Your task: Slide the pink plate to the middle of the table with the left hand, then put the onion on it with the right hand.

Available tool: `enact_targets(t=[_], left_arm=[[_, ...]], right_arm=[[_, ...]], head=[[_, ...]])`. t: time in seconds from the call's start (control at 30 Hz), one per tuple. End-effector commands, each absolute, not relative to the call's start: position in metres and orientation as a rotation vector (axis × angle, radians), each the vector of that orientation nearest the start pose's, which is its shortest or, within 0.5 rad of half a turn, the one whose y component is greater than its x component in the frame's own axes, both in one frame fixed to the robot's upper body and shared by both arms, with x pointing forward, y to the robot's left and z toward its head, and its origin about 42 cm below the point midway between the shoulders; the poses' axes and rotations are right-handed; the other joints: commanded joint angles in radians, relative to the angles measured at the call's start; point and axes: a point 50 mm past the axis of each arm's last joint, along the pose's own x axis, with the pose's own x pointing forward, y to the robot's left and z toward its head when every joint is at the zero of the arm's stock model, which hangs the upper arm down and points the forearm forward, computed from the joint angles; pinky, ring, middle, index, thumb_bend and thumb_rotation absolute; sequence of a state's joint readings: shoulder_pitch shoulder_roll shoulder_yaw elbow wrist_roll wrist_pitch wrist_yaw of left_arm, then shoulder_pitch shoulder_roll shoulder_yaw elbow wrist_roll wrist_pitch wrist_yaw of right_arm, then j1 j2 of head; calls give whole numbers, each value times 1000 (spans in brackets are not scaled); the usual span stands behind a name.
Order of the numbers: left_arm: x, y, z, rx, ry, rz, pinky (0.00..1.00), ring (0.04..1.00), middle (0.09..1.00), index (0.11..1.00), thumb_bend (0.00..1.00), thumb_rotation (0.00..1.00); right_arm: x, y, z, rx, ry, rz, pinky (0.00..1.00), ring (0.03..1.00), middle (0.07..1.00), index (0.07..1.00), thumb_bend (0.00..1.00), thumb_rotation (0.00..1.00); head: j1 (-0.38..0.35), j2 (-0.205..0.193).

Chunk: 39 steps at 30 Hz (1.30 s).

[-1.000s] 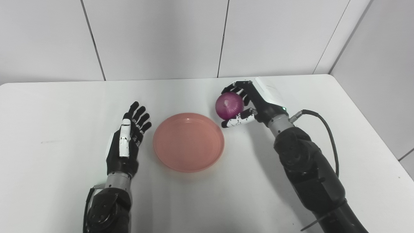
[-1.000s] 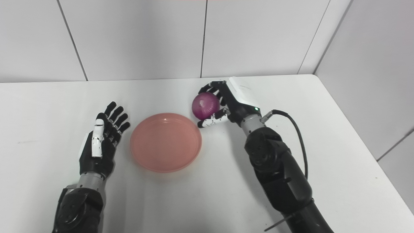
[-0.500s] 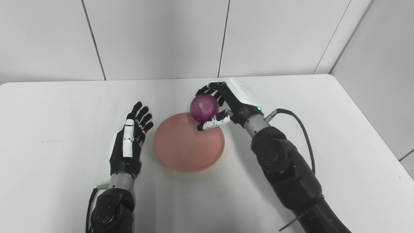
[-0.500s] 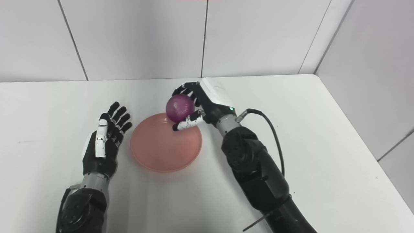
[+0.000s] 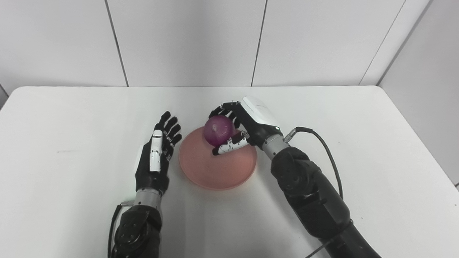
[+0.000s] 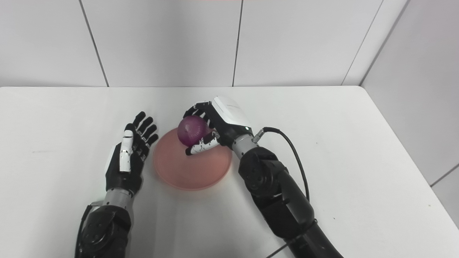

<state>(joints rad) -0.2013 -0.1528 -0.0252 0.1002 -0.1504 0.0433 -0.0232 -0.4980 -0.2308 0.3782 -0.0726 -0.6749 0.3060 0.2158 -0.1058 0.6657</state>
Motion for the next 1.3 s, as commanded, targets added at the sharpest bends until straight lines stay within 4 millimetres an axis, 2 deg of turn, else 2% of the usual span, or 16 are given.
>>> enact_targets(t=[0.0,0.33,0.57,0.9,0.97,1.0,1.07,1.2,1.27], left_arm=[[339,124,123,-301,11,-129,911,922,923,897,440,1000],[339,123,124,-297,8,-131,911,917,917,895,438,1000],[340,123,125,-296,14,-129,908,915,913,890,441,1000],[340,124,125,-297,10,-134,915,920,920,898,443,1000],[340,123,125,-296,10,-133,914,921,920,897,448,1000],[340,123,126,-296,10,-132,913,920,920,897,449,1000],[339,123,126,-296,10,-132,912,918,918,896,448,1000],[339,122,126,-295,14,-128,908,916,918,894,449,1000],[339,122,126,-295,13,-127,907,916,917,894,446,1000]], right_arm=[[397,-143,249,-997,-338,323,411,491,563,489,521,139],[399,-145,229,-1022,-303,336,404,492,568,489,520,139],[397,-145,225,-1034,-270,351,435,516,586,489,520,140],[396,-145,222,-1032,-267,358,428,514,588,490,521,141],[395,-145,222,-1030,-266,355,450,539,608,491,522,144],[395,-145,222,-1030,-265,354,470,562,628,561,721,162],[394,-144,222,-1035,-264,349,489,582,647,613,855,193],[393,-143,223,-1045,-256,356,503,617,692,688,961,263],[393,-143,223,-1049,-256,364,518,631,707,707,984,279]], head=[[6,-1],[13,0],[13,0],[15,-1],[15,0],[15,0],[16,0],[15,1],[15,1]])
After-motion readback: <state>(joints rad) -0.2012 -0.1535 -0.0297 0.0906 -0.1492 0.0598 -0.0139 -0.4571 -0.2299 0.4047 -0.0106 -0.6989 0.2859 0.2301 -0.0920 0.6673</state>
